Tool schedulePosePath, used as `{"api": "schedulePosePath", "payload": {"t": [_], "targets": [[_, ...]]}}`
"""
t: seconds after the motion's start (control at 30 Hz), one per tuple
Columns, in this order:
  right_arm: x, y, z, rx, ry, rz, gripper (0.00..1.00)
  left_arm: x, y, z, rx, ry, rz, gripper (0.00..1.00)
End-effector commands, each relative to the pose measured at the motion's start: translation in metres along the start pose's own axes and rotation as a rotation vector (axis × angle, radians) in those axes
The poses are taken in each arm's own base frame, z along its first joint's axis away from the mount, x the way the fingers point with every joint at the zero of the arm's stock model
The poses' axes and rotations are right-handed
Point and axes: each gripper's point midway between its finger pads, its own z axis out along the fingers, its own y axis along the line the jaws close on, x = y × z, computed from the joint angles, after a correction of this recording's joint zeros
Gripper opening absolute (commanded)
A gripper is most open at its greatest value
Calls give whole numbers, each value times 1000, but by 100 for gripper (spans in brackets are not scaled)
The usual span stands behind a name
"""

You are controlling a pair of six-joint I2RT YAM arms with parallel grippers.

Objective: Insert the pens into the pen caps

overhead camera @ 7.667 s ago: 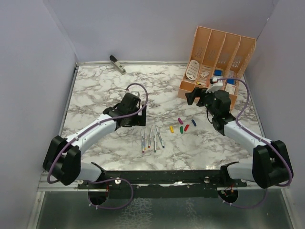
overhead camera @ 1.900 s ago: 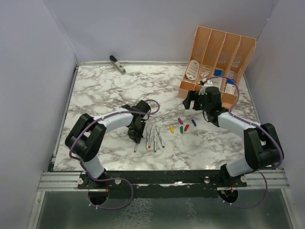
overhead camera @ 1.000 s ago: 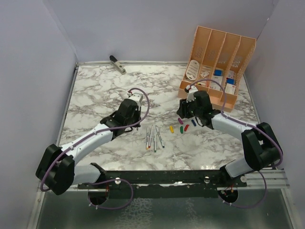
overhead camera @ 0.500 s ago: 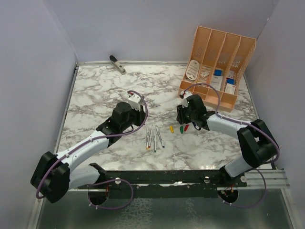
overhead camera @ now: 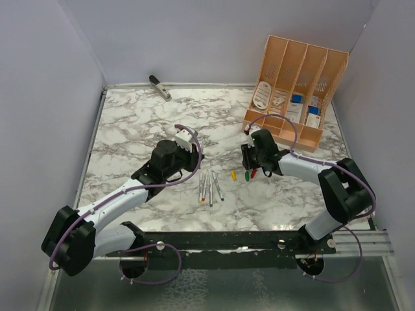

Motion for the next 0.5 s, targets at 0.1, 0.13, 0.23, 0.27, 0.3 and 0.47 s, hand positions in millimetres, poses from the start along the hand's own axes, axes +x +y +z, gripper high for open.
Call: {"api": "schedulePosePath", "payload": {"t": [0.1, 0.13, 0.23, 0.27, 0.3, 0.47], "targets": [[4, 0, 6, 25, 37, 0, 37, -18, -12, 1, 64, -52, 16, 0], [4, 0, 6, 24, 37, -3, 37, -18, -12, 1, 64, -53, 15, 0], [4, 2, 6, 17, 35, -7, 37, -17, -13, 2, 69, -51, 13, 0], [4, 3, 6, 15, 37, -9, 37, -17, -13, 2, 73, -50, 15, 0], [5, 3, 7, 16, 41, -10, 37, -17, -14, 2, 78, -51, 18, 0], [8, 2, 11, 27, 62, -17, 37, -17, -15, 2, 81, -54, 21, 0]]}}
